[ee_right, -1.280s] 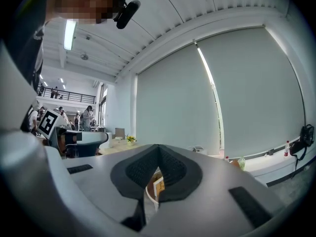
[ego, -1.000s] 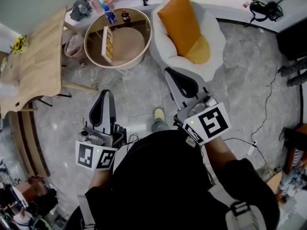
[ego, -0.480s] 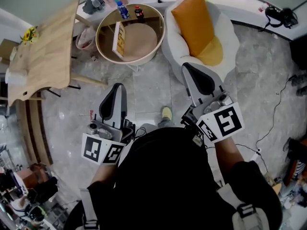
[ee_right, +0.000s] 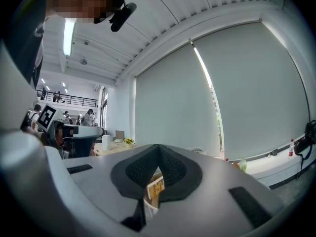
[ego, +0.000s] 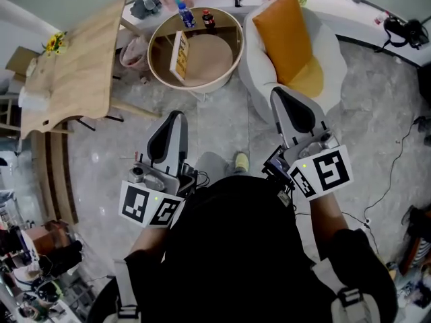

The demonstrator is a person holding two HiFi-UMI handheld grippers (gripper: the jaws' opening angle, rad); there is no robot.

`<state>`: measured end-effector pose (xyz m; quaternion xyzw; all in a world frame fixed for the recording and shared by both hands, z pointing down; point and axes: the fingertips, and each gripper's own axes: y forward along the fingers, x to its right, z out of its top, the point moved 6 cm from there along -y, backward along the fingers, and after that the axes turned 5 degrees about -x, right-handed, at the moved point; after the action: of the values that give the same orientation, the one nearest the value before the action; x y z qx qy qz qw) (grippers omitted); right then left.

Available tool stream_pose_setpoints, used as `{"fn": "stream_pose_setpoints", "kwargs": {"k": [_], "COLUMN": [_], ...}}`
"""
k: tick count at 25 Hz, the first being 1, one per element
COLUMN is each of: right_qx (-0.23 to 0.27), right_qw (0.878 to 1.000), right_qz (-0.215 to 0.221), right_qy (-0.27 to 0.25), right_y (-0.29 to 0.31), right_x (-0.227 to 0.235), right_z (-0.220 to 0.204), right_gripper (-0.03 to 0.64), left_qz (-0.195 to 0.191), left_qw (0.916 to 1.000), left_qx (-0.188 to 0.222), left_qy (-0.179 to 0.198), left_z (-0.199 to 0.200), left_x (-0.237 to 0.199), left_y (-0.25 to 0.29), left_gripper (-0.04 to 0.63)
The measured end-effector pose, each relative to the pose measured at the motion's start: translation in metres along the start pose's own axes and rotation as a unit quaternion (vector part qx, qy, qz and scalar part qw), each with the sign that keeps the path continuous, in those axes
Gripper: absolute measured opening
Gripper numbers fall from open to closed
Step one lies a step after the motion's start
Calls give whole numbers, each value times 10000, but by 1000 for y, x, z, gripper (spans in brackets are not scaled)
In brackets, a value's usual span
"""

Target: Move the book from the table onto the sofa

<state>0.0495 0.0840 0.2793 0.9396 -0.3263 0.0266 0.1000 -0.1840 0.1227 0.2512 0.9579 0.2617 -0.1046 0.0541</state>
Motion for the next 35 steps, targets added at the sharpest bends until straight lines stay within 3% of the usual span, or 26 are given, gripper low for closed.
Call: {"fn": "stream_pose_setpoints", "kwargs": {"k": [19, 35], "right_qx": [185, 1], "right_qw": [9998, 10000], "right_qz": [5, 86], "right_qy": [53, -34], "right_y": [5, 66], "right_x": [-2, -2], "right_z": [3, 9], "right_gripper": [9, 9], "left_qz": [168, 226], "left_qw": [9998, 9997], "left_qx": [74, 104], "left_qy": [49, -85], "left_z": [5, 9], "left_x": [-5, -62], "left_y": [-11, 12], "left_gripper": [11, 11]}}
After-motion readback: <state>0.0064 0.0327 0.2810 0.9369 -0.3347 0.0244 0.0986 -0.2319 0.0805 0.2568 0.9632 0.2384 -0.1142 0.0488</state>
